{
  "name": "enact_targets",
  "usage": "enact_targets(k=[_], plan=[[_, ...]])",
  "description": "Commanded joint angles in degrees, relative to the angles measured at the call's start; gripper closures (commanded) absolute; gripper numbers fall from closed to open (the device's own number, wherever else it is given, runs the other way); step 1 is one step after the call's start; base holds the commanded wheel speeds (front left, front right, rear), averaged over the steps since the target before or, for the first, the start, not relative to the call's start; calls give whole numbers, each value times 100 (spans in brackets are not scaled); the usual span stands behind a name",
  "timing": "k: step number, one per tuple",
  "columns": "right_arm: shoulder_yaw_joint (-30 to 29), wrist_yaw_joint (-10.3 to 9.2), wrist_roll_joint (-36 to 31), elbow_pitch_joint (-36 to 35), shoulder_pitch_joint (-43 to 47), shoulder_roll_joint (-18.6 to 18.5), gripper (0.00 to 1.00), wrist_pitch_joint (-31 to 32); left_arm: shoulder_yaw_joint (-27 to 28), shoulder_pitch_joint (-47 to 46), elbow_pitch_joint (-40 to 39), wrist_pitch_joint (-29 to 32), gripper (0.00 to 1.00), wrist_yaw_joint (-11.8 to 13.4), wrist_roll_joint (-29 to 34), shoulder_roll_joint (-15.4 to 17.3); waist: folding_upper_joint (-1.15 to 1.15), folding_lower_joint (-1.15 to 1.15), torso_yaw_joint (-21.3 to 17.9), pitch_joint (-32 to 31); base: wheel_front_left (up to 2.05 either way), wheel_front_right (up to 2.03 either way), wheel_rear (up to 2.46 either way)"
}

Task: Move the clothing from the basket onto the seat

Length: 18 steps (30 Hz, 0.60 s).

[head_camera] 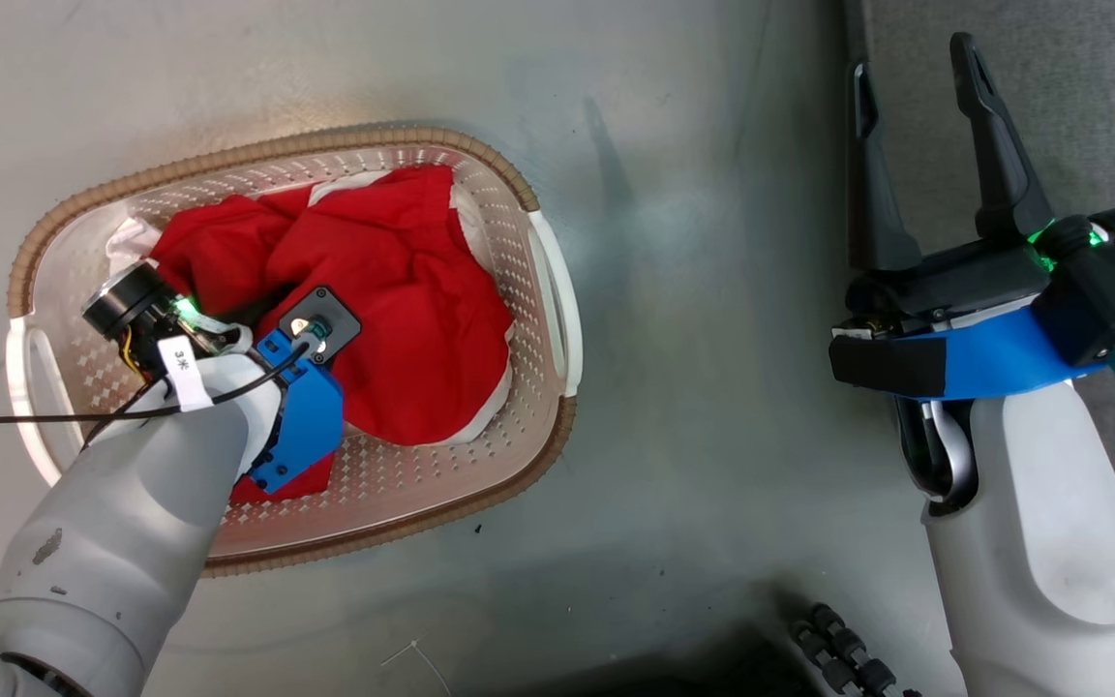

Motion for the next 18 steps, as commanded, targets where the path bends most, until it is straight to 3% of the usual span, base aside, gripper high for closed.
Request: enact_targets(k=[1,10,18], plan=[[-13,-4,4,-38,-78,-5,0,-6,-59,-40,29,-17,100,6,-31,24,0,-1,24,20,0,0,0],[-60,-4,53,101,133,-6,0,-6,-251,38,25,-409,100,5,-450,-176,0,-1,165,-291,0,0,0],[-117,-4,122,347,531,-6,0,-6,-293,525,-329,-735,100,5,-1087,-416,0,-1,347,-1183,0,0,0]])
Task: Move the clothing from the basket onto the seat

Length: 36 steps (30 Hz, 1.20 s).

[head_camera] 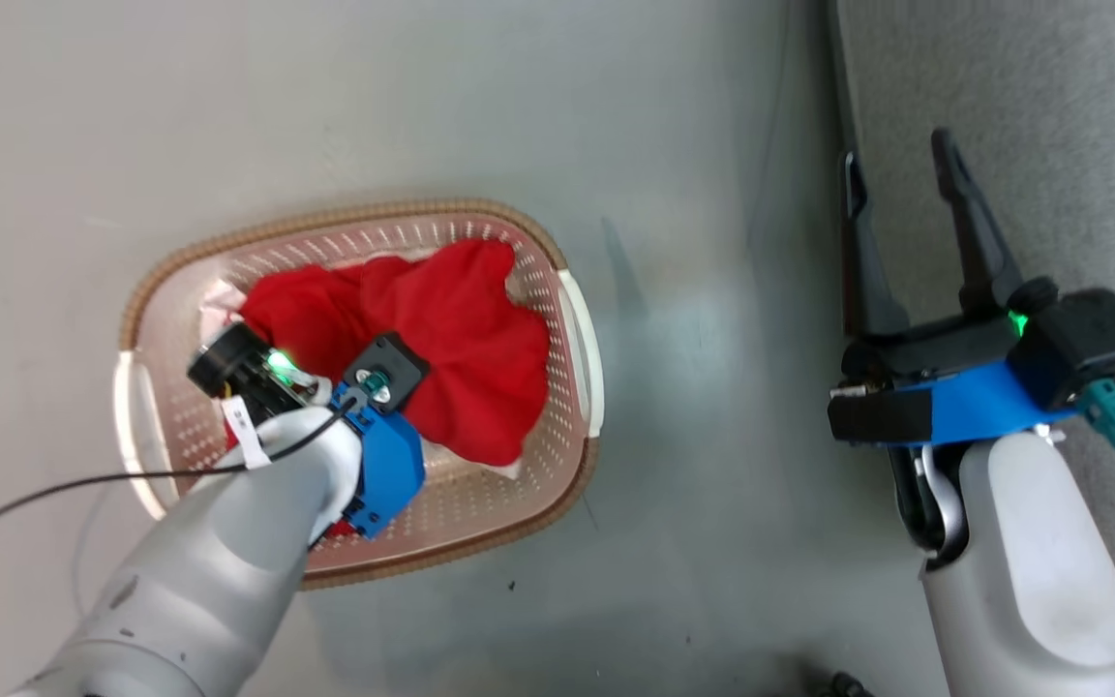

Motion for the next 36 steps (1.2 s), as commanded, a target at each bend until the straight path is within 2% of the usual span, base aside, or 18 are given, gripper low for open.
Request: enact_targets(k=[1,8,20,29,36], plan=[[-16,-4,37,41,125,-7,0,-6,1,137,-78,-48,100,5,-95,-7,0,0,117,-445,0,0,0],[21,-4,62,275,546,-8,0,-6,181,556,-912,-84,100,5,-460,13,0,0,336,-1420,0,0,0],[40,-4,65,542,1238,-8,0,-6,885,1151,-2278,-87,100,91,-296,228,0,0,555,-2826,0,0,0],[-41,-4,14,664,1834,-9,0,-6,1353,1372,-2900,-86,100,113,-326,58,0,0,633,-3685,0,0,0],[-70,-4,17,683,2190,-8,0,-6,1448,1395,-3076,-86,100,79,-342,-103,0,0,677,-4159,0,0,0]])
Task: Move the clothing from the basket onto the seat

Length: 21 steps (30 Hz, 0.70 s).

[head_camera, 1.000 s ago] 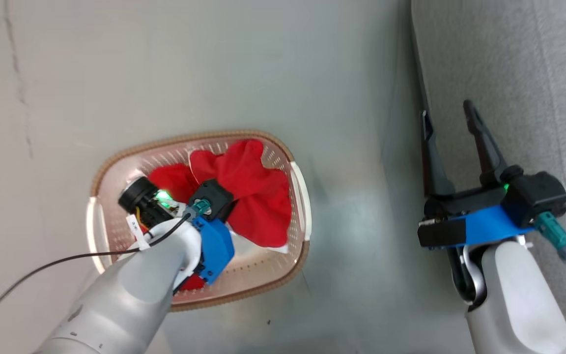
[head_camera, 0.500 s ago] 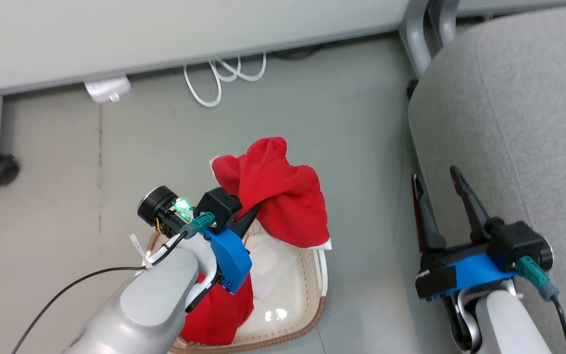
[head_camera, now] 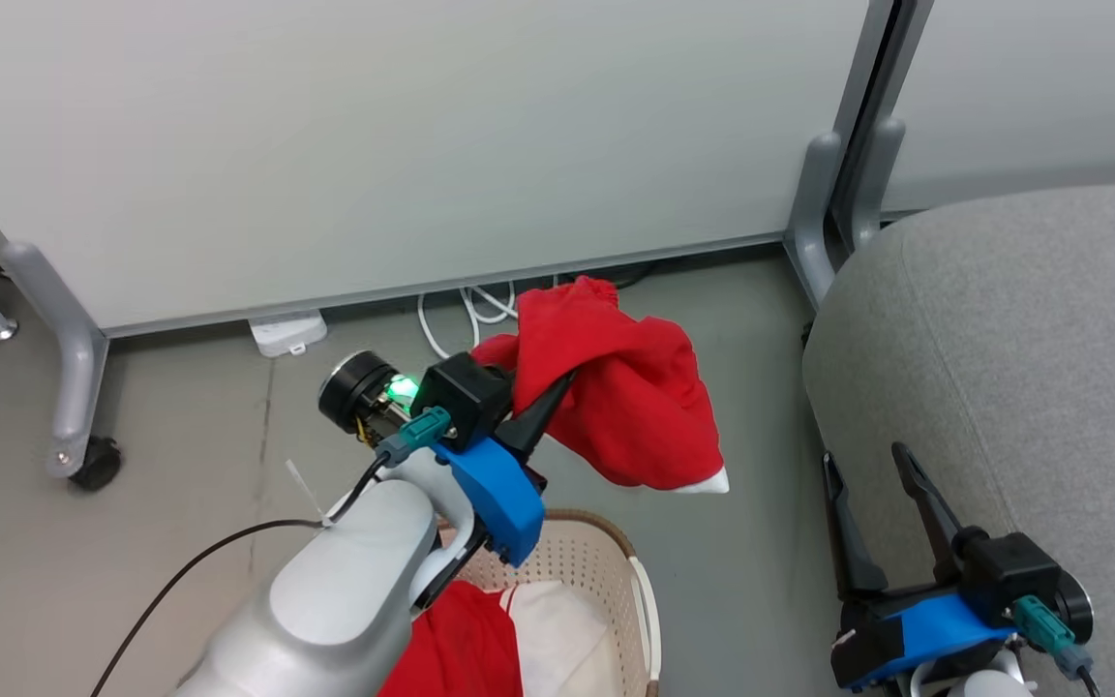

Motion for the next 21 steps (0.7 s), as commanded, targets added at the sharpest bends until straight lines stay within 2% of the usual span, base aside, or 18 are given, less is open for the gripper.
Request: enact_targets(k=[1,13,21], plan=[[-5,-4,-4,16,123,-8,0,-6,22,65,-26,-25,100,-14,-14,-17,0,1,37,-198,0,0,0],[172,-4,-6,-138,168,-74,0,-6,-15,75,10,-25,100,-40,-60,-88,0,1,72,-364,0,0,0],[902,-4,-22,-214,-281,-273,0,-6,-6,31,1,-26,100,-44,-23,-103,0,1,120,-217,0,0,0]])
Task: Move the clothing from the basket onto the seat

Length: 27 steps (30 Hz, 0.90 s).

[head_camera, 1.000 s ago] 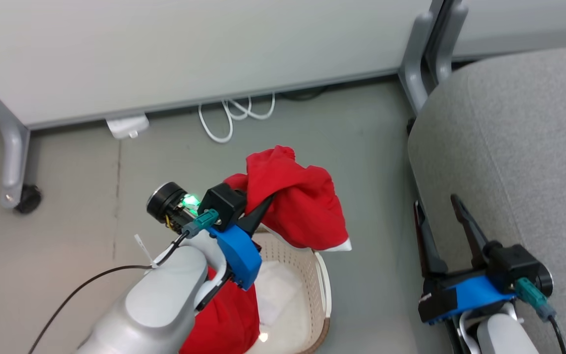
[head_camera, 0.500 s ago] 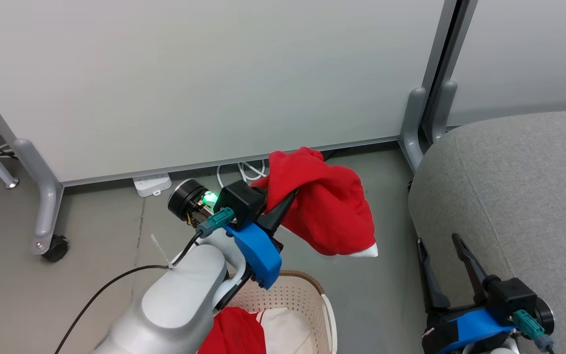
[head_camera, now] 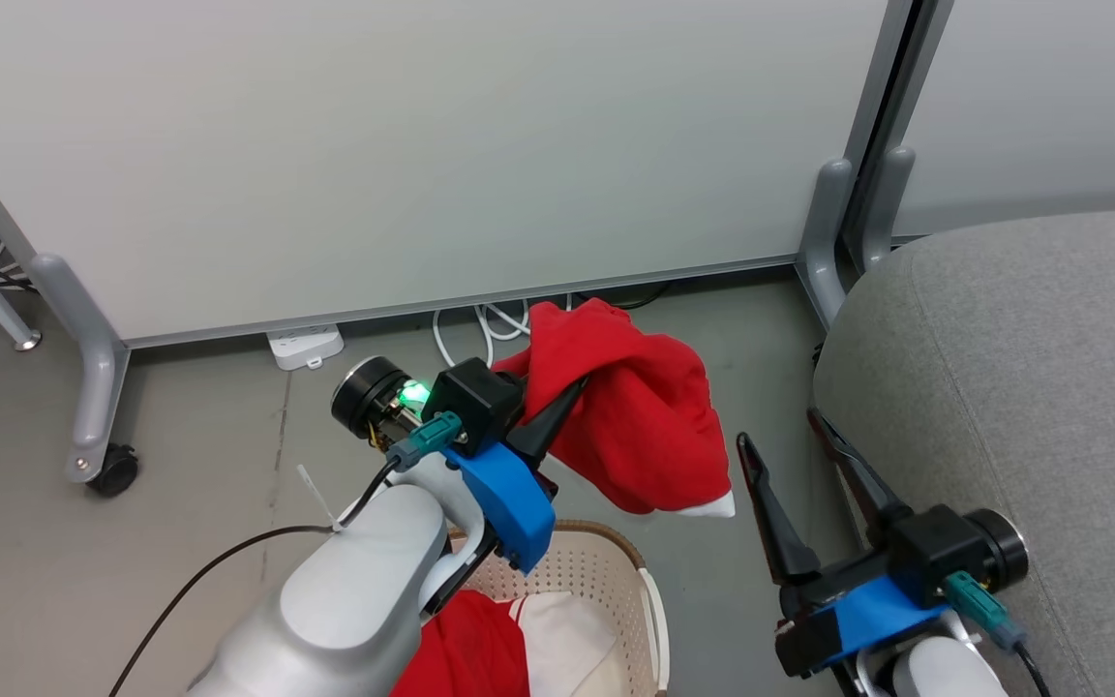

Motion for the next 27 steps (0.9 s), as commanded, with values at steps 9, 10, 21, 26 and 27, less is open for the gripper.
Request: enact_targets(k=[9,10,21,26,27], plan=[[1027,-4,-64,521,-1026,-120,0,-6,-18,-194,-62,-26,100,-17,96,-47,0,0,155,317,0,0,0],[1104,-4,-70,623,-1145,-100,0,-6,-29,-211,-67,-26,100,-18,107,-57,0,0,174,352,0,0,0],[1433,-4,-356,2362,-2247,134,0,-6,-100,-427,-161,-26,100,-36,168,-173,0,0,339,686,0,0,0],[1479,-4,-259,2826,-2541,231,100,-5,-107,-452,-188,-26,100,-41,172,-194,0,0,361,752,0,0,0],[1490,-4,-254,2833,-2576,239,100,-6,-102,-454,-188,-26,100,-43,174,-199,0,0,362,760,0,0,0]])
